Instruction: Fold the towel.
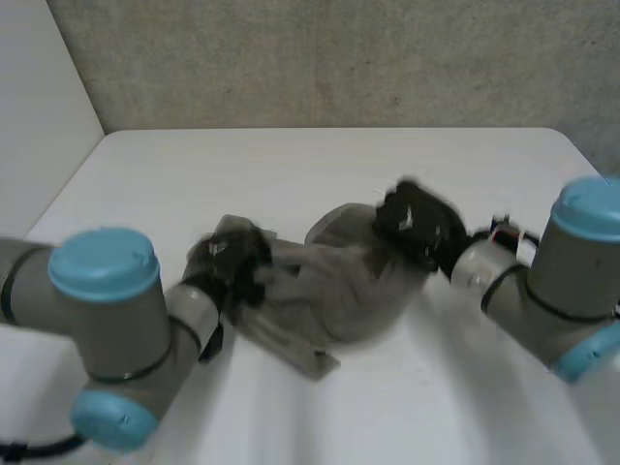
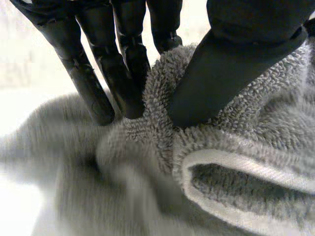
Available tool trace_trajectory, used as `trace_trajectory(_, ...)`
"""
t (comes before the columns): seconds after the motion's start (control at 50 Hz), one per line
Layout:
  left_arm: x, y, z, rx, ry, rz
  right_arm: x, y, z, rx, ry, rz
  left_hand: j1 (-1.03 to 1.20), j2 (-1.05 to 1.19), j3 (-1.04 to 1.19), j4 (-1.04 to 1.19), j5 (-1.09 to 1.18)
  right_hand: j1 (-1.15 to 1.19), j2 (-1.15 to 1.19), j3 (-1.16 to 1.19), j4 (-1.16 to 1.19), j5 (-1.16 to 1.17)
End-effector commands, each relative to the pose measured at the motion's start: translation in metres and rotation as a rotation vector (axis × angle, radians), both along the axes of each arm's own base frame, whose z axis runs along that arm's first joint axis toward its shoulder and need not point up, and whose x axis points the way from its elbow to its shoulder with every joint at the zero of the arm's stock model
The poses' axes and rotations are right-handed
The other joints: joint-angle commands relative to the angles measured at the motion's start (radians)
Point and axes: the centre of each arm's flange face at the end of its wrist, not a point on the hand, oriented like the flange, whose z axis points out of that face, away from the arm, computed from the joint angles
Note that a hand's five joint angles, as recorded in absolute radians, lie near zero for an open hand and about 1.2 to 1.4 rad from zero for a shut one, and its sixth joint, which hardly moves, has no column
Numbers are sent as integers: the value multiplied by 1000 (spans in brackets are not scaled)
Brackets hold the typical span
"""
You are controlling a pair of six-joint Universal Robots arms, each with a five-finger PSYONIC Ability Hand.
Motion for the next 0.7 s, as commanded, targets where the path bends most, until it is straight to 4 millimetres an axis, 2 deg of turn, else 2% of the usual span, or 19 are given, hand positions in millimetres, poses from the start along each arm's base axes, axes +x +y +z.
trace_trajectory(0.02, -20, -42, 111, -333, 107, 9, 3, -40, 133, -228, -397, -174, 243, 203, 199, 201, 228, 61, 61, 59, 58, 47)
trace_trajectory(0.06, -19, -48, 179, -529, 146, 30, -10, -43, 195, -255, -640, -216, 243, 203, 199, 201, 228, 61, 61, 59, 58, 47)
trace_trajectory(0.08, -19, -48, 180, -530, 146, 30, -10, -43, 195, -255, -642, -216, 243, 203, 199, 201, 228, 61, 61, 59, 58, 47)
trace_trajectory(0.12, -10, -51, 231, -662, 183, 70, -16, -38, 227, -228, -772, -213, 243, 203, 199, 201, 228, 61, 61, 59, 58, 47)
trace_trajectory(0.14, -10, -51, 231, -662, 183, 71, -16, -38, 228, -228, -773, -213, 243, 203, 199, 201, 228, 61, 61, 59, 58, 47)
trace_trajectory(0.18, -3, -44, 262, -714, 206, 89, -18, -35, 234, -198, -783, -216, 243, 203, 199, 201, 228, 61, 61, 59, 58, 47)
trace_trajectory(0.22, -1, -41, 269, -716, 203, 89, -21, -28, 234, -127, -742, -240, 243, 203, 199, 201, 228, 61, 61, 59, 58, 47)
trace_trajectory(0.3, 0, -37, 263, -672, 173, 78, -23, -19, 224, -26, -683, -266, 243, 203, 199, 201, 228, 61, 61, 59, 58, 47)
trace_trajectory(0.34, -1, -33, 242, -585, 119, 59, -24, -14, 205, 86, -619, -296, 243, 203, 199, 201, 228, 61, 61, 59, 58, 47)
trace_trajectory(0.36, -1, -33, 242, -584, 118, 59, -24, -14, 205, 87, -619, -296, 243, 203, 199, 201, 228, 61, 61, 59, 58, 47)
trace_trajectory(0.4, 0, -30, 205, -461, 41, 40, -22, -11, 193, 143, -586, -303, 243, 203, 199, 201, 228, 61, 61, 59, 58, 47)
trace_trajectory(0.42, 0, -30, 205, -460, 41, 40, -22, -8, 181, 190, -551, -309, 243, 203, 199, 201, 228, 6, 6, 4, 4, -8)
trace_trajectory(0.44, 2, -27, 187, -404, 5, 33, -21, -5, 168, 231, -519, -310, 243, 203, 199, 201, 228, -288, -288, -290, -290, -302)
trace_trajectory(0.46, 2, -27, 187, -403, 5, 33, -21, -5, 168, 232, -518, -310, 243, 203, 199, 201, 228, -291, -291, -293, -293, -305)
trace_trajectory(0.5, 7, -24, 154, -318, -53, 31, -20, -2, 140, 313, -464, -321, 243, 203, 199, 201, 228, -785, -785, -787, -788, -799)
trace_trajectory(0.52, 7, -24, 154, -317, -54, 31, -20, -2, 140, 313, -464, -321, 243, 203, 199, 201, 228, -787, -787, -789, -790, -801)
trace_trajectory(0.56, 11, -22, 134, -277, -87, 34, -20, -1, 127, 355, -453, -333, 243, 203, 199, 201, 228, -892, -892, -894, -895, -906)
trace_trajectory(0.64, 18, -28, 129, -280, -92, 58, -20, 3, 86, 510, -444, -384, 243, 203, 199, 201, 228, -1135, -1135, -1137, -1138, -1149)
trace_trajectory(0.7, 23, -30, 143, -321, -72, 77, -17, 11, 62, 660, -493, -411, 243, 203, 199, 201, 228, -1161, -1161, -1163, -1164, -1175)
